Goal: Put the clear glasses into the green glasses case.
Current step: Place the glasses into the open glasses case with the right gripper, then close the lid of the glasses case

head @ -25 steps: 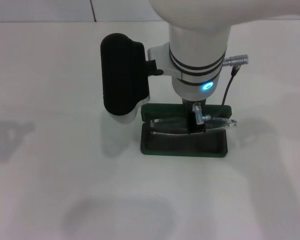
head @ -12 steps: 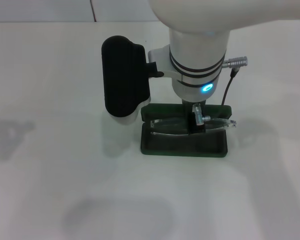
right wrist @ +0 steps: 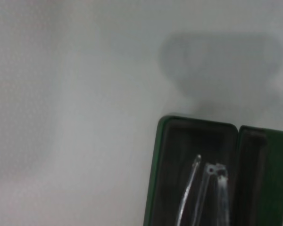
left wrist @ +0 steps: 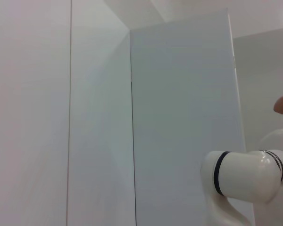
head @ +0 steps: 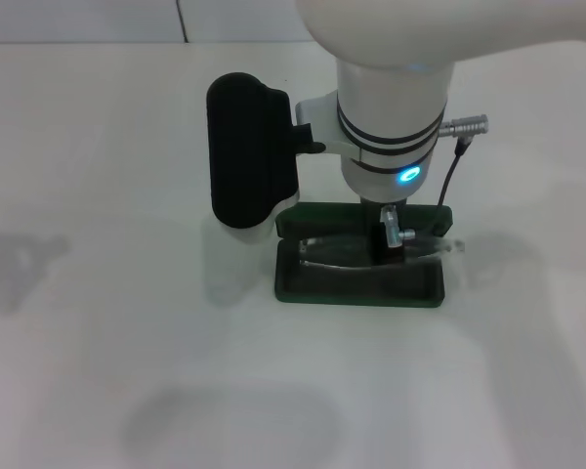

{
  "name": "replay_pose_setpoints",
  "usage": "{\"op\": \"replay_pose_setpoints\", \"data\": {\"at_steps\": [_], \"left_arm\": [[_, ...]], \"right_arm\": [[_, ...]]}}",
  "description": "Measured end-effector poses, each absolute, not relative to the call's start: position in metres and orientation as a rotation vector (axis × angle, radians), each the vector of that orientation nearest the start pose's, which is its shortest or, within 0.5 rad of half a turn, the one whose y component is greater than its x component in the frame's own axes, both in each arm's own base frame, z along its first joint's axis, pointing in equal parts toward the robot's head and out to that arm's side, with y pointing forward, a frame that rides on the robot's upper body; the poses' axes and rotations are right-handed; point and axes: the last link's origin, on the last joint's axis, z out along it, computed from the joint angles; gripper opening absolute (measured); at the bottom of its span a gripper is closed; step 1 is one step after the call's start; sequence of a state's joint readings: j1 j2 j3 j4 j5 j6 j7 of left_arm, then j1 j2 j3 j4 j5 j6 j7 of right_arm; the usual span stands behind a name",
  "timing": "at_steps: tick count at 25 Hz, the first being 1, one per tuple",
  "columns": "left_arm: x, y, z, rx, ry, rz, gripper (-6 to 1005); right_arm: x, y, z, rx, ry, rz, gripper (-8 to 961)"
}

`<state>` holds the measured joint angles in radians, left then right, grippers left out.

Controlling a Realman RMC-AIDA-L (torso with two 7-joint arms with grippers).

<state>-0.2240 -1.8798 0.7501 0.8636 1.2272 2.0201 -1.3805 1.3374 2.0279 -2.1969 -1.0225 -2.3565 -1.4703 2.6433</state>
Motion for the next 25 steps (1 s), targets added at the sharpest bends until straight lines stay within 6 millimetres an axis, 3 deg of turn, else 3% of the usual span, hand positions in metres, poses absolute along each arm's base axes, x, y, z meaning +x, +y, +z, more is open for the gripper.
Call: {"op": "replay_pose_setpoints", "data": {"at_steps": [19, 25], "left_arm": [[-0.263, 0.247, 0.162, -2.419, -0.114, -1.315, 45], [-0.263, 0.247, 0.162, -2.42, -0.117, -1.317, 45]], "right_arm": [[0.024, 0.333, -0.109, -2.722, -0.289, -1.174, 129], [0.021, 0.329, -0.096, -2.788, -0.197, -1.034, 132]]}}
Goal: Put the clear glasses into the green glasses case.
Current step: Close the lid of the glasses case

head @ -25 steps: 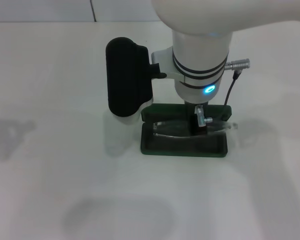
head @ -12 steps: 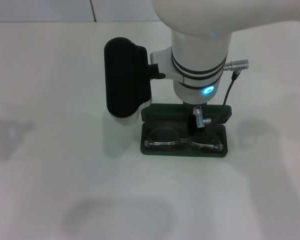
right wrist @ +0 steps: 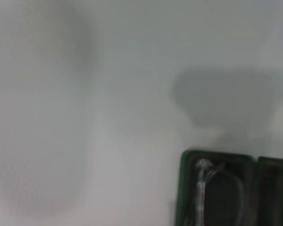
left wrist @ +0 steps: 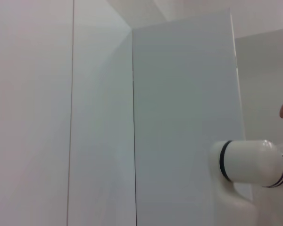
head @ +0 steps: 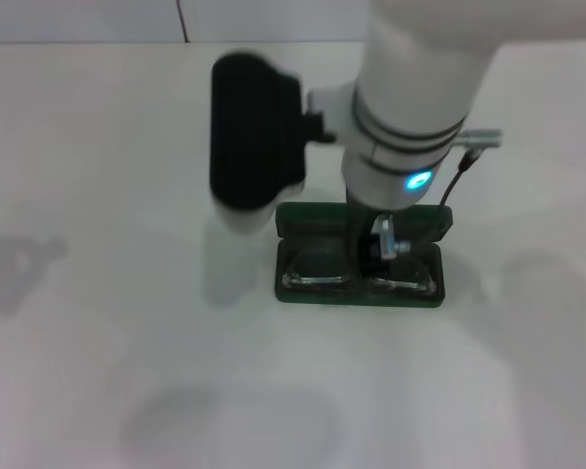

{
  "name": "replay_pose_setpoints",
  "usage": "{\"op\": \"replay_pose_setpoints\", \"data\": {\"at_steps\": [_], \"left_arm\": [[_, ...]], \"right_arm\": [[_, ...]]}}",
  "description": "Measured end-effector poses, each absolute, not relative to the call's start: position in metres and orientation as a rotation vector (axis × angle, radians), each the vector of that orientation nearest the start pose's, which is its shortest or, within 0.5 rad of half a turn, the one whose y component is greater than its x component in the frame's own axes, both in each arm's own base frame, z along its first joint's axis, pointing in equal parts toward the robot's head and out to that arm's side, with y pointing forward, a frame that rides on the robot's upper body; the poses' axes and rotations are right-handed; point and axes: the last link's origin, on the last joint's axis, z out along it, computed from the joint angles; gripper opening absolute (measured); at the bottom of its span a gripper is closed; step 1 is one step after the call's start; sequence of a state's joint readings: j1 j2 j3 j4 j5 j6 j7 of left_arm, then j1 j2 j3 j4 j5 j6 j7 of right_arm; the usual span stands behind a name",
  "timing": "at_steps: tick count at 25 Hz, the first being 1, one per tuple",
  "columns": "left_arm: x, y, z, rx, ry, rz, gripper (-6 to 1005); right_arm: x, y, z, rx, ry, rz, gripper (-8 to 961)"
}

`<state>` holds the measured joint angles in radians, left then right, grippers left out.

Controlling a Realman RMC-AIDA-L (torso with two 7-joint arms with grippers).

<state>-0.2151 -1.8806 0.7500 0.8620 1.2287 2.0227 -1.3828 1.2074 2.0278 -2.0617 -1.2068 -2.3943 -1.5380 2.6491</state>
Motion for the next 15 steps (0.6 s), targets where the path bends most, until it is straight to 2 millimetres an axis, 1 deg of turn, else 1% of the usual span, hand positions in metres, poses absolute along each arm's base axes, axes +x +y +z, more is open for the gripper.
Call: {"op": "replay_pose_setpoints", "data": {"at_steps": [3, 4, 5, 7, 8, 9, 10, 11, 12, 15], "left_arm": [[-0.262, 0.248, 0.162, -2.425, -0.126, -1.325, 46], [-0.261, 0.248, 0.163, -2.427, -0.138, -1.333, 46], [-0.261, 0.248, 0.163, -2.427, -0.138, -1.333, 46], [-0.26, 0.25, 0.165, -2.422, -0.146, -1.343, 46], [-0.259, 0.251, 0.167, -2.418, -0.15, -1.347, 46], [-0.258, 0.252, 0.168, -2.415, -0.153, -1.353, 47], [-0.256, 0.254, 0.168, -2.417, -0.151, -1.357, 47], [-0.254, 0.257, 0.168, -2.422, -0.15, -1.361, 47], [-0.251, 0.26, 0.168, -2.429, -0.144, -1.366, 47], [-0.24, 0.272, 0.167, -2.462, -0.162, -1.402, 55]], "right_arm": [[0.017, 0.332, -0.072, -2.812, -0.122, -0.892, 133], [0.016, 0.334, -0.053, -2.834, -0.063, -0.771, 134], [0.016, 0.334, -0.053, -2.834, -0.063, -0.771, 134], [0.018, 0.336, -0.028, -2.842, 0.001, -0.628, 135], [0.021, 0.336, -0.012, -2.834, 0.034, -0.547, 136], [0.025, 0.335, 0.001, -2.832, 0.061, -0.473, 136], [0.031, 0.333, 0.017, -2.827, 0.084, -0.375, 137], [0.043, 0.33, 0.036, -2.811, 0.114, -0.259, 137], [0.048, 0.328, 0.046, -2.808, 0.119, -0.177, 137], [0.082, 0.312, 0.098, -2.748, 0.124, 0.172, 139]]}}
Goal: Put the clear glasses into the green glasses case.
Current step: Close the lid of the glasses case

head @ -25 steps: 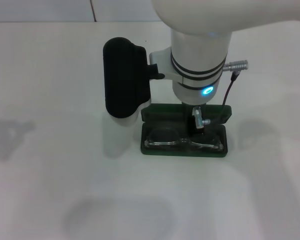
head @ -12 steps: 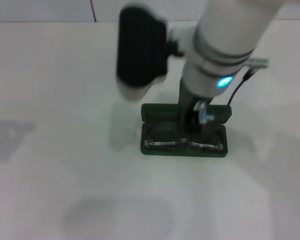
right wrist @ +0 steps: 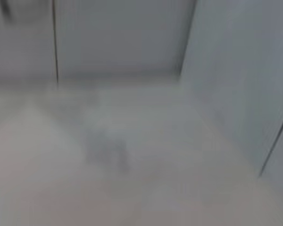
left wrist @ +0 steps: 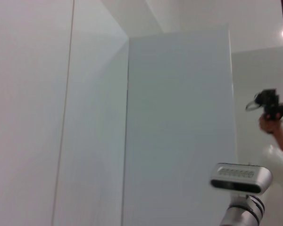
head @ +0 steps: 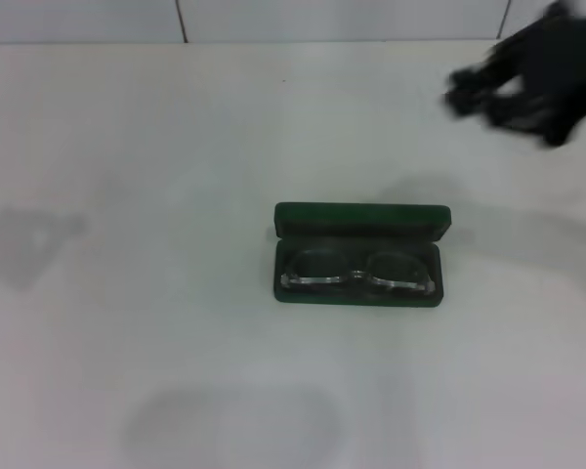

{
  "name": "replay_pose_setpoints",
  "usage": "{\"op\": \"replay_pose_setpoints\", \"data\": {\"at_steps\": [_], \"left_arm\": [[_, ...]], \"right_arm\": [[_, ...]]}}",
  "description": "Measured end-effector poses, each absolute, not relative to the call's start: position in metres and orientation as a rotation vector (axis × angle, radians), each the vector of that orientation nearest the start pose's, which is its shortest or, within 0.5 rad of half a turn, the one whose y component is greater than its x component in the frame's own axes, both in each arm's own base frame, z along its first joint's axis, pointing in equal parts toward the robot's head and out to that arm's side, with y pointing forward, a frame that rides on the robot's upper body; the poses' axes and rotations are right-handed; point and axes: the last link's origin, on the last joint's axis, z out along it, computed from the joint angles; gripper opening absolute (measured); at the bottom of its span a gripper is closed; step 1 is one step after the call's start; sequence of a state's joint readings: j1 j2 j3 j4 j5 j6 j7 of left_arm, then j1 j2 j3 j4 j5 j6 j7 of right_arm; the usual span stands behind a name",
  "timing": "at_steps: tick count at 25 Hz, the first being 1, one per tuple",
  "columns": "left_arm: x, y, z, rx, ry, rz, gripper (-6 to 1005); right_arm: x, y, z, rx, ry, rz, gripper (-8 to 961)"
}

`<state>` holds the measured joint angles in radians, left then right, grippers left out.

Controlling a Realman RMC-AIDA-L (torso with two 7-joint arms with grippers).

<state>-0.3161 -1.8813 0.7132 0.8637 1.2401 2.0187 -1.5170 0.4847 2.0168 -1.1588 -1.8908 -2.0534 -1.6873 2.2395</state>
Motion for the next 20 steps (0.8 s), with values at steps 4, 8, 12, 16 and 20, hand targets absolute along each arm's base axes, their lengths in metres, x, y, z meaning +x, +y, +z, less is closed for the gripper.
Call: {"op": "replay_pose_setpoints", "data": {"at_steps": [4, 8, 12, 16, 20], "left_arm": [[-0.227, 0.286, 0.166, -2.482, -0.198, -1.43, 67], [-0.215, 0.305, 0.152, -2.537, -0.282, -1.404, 78], [-0.19, 0.339, 0.117, -2.673, -0.361, -1.249, 156], [-0.171, 0.362, 0.063, -2.85, -0.449, -0.98, 225], [-0.167, 0.372, 0.024, -2.922, -0.512, -0.822, 226]], "right_arm": [[0.125, 0.294, 0.141, -2.694, 0.092, 0.551, 141], [0.169, 0.283, 0.159, -2.671, 0.156, 0.789, 143], [0.21, 0.268, 0.167, -2.638, 0.263, 0.831, 189], [0.236, 0.259, 0.163, -2.621, 0.321, 0.798, 367], [0.257, 0.253, 0.158, -2.591, 0.401, 0.807, 474]]}}
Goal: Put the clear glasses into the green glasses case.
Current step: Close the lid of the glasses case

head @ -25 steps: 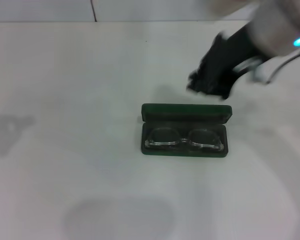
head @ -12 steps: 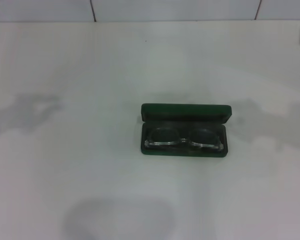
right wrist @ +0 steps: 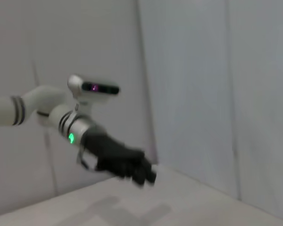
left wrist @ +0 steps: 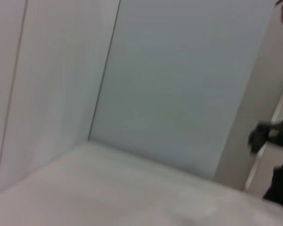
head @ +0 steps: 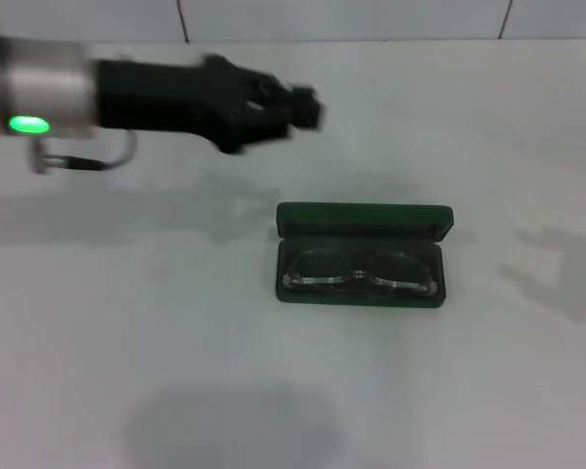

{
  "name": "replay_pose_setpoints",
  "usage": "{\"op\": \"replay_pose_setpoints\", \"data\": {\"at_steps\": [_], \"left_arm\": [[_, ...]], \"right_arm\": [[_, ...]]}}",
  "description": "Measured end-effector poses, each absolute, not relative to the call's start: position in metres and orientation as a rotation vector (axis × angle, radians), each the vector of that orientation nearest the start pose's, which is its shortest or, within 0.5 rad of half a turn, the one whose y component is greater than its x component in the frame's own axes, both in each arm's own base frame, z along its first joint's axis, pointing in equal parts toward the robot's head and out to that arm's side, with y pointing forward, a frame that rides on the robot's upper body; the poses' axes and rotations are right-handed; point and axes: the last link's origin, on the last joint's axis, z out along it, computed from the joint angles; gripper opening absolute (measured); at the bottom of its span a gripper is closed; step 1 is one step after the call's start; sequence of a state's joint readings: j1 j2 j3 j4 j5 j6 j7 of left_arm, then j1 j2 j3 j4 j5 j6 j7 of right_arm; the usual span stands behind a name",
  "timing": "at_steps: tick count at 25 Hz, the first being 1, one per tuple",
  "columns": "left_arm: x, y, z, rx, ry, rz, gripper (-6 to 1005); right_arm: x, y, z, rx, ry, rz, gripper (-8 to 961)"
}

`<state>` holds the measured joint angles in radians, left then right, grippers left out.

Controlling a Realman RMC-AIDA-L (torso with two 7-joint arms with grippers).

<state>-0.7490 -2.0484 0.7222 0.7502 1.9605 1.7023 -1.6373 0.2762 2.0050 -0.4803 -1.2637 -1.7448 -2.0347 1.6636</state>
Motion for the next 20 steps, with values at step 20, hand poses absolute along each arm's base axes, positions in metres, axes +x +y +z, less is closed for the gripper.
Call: {"op": "replay_pose_setpoints", "data": {"at_steps": [20], "left_arm": [[-0.154, 0.391, -0.068, -2.988, -0.546, -0.401, 223]], "right_arm": [[0.312, 0.244, 0.157, -2.371, 0.57, 0.925, 529]]}}
